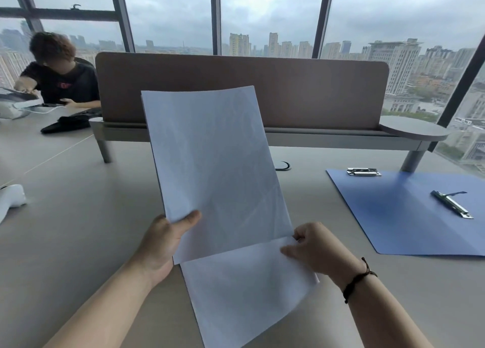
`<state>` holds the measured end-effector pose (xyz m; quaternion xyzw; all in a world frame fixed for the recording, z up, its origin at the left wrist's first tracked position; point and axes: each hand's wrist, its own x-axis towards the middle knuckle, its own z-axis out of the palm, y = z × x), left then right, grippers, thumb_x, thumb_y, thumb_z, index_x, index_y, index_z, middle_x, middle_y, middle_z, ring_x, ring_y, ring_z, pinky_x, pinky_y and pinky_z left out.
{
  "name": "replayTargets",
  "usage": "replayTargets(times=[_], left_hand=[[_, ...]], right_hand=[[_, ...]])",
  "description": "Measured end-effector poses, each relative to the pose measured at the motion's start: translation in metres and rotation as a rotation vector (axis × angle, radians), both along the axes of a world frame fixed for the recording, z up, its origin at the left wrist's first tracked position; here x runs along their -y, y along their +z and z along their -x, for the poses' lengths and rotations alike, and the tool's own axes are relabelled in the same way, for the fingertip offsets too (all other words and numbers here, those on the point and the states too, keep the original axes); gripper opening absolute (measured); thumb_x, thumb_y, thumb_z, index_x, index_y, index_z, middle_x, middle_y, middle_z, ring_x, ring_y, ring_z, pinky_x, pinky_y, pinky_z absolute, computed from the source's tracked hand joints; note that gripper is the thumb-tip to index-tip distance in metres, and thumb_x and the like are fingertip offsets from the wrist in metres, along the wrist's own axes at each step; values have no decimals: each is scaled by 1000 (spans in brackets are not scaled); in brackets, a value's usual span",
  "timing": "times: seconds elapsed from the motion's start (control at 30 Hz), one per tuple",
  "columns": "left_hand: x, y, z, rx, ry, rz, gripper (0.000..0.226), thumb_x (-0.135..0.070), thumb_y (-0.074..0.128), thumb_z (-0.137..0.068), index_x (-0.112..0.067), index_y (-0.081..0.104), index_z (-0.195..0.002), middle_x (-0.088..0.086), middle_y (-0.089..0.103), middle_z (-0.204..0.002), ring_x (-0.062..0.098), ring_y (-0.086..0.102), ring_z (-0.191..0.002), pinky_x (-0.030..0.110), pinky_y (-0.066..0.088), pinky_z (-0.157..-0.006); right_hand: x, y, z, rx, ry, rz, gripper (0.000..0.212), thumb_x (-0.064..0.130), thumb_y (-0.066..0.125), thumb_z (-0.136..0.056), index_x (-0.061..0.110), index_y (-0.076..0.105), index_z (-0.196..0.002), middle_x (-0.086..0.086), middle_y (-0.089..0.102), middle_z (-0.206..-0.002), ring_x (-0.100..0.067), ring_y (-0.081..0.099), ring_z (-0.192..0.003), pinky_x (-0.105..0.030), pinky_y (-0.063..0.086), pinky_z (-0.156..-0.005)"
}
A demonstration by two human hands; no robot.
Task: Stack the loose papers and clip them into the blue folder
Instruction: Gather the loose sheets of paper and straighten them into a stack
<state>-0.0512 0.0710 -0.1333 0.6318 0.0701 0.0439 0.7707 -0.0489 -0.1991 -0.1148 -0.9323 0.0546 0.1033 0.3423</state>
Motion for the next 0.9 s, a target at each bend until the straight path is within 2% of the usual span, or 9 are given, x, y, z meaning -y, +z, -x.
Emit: replayTargets(times=[0.03,0.13,0.2,0.3,0.47,0.67,0.73,0.83,0.9], left_hand=[[-1,1,0,-4,-7,6,29,-11,64,-93,-9,70,-121,4,74,-122,23,69,-115,50,45,-109],[-3,4,1,-8,-23,34,30,-10,63,-93,-9,69,-123,6,74,-122,25,69,-114,50,46,-108],[-3,5,2,-8,-33,46,31,-10,62,-92,-10,69,-123,6,74,-121,25,70,-113,49,47,-106],[-3,6,3,-15,-46,51,30,-9,62,-92,-11,69,-121,5,75,-120,24,71,-111,46,48,-104],[-3,7,3,-21,-12,57,26,-6,64,-91,-10,71,-116,8,76,-115,27,72,-107,47,51,-100],[-2,10,3,14,-23,51,25,-5,63,-92,-12,71,-114,4,77,-113,23,73,-104,42,52,-93],[-2,8,4,24,-59,28,32,-8,71,-86,-10,70,-117,5,77,-114,23,73,-106,42,52,-95],[-1,4,2,33,-56,-30,39,-13,75,-72,-7,73,-111,8,77,-111,27,73,-104,41,54,-93],[-1,1,2,52,-39,-69,34,-10,77,-72,-6,74,-106,9,78,-107,28,73,-103,40,55,-92]], right_hand=[[1,-1,0,-9,3,-30,30,18,74,-84,15,59,-59,6,54,-56,-10,47,-49,-19,36,-46],[3,-2,0,-13,-12,-157,20,15,67,-90,5,71,-74,-6,59,-67,-19,52,-60,-24,39,-55],[2,-2,-1,56,-51,-286,18,12,63,-92,7,74,-78,-14,66,-69,-21,59,-62,-27,44,-57],[-4,-4,-1,148,-145,-568,28,3,56,-95,14,79,-83,-14,76,-75,-21,66,-59,-26,49,-56],[-6,-7,-1,182,-219,-982,38,0,47,-99,18,80,-94,-13,79,-92,-27,70,-72,-39,53,-71],[-9,-9,-1,143,-167,-1126,28,3,49,-101,13,75,-107,-12,78,-92,-27,70,-73,-35,55,-64],[-12,-7,2,120,-118,-1152,28,5,52,-100,15,77,-105,-10,78,-92,-25,71,-73,-34,57,-63],[-16,-4,5,101,-144,-1187,28,9,50,-102,15,77,-105,-12,78,-94,-23,71,-74,-32,56,-61],[-17,-4,5,101,-176,-1205,27,16,51,-103,15,78,-108,-22,75,-103,-28,67,-85,-38,53,-71]])
